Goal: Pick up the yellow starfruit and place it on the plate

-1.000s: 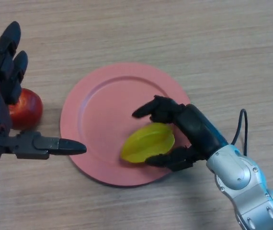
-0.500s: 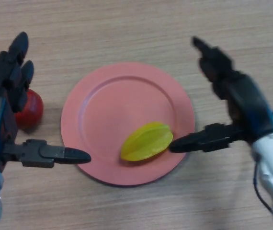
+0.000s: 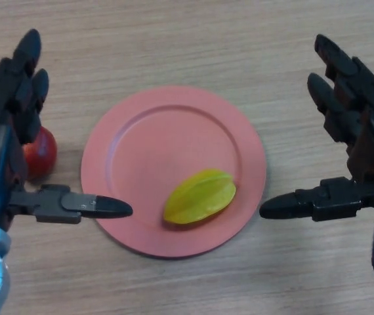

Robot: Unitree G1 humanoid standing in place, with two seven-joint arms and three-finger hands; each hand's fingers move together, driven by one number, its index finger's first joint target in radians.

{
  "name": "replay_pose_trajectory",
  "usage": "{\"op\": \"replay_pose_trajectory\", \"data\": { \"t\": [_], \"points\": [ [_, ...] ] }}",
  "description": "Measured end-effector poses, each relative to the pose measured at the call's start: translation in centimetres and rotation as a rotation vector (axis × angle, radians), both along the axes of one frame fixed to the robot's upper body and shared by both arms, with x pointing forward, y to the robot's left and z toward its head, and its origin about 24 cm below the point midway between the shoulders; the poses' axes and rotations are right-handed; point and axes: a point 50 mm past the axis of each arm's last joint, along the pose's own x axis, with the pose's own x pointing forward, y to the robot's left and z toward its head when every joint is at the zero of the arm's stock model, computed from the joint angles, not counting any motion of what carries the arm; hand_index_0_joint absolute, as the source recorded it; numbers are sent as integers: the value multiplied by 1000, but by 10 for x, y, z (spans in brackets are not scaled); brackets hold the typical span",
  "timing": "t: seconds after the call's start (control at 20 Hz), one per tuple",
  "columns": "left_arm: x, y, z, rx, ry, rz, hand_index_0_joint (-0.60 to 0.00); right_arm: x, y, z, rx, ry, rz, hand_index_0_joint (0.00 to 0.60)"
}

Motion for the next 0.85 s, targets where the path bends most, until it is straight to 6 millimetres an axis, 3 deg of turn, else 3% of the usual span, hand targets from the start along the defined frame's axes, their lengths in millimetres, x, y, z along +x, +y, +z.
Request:
{"op": "replay_pose_trajectory", "data": {
  "t": [0.85],
  "points": [
    [0,1,5,14,-20,12,0,-10,-1,5,62,10,20,0]
  ]
}}
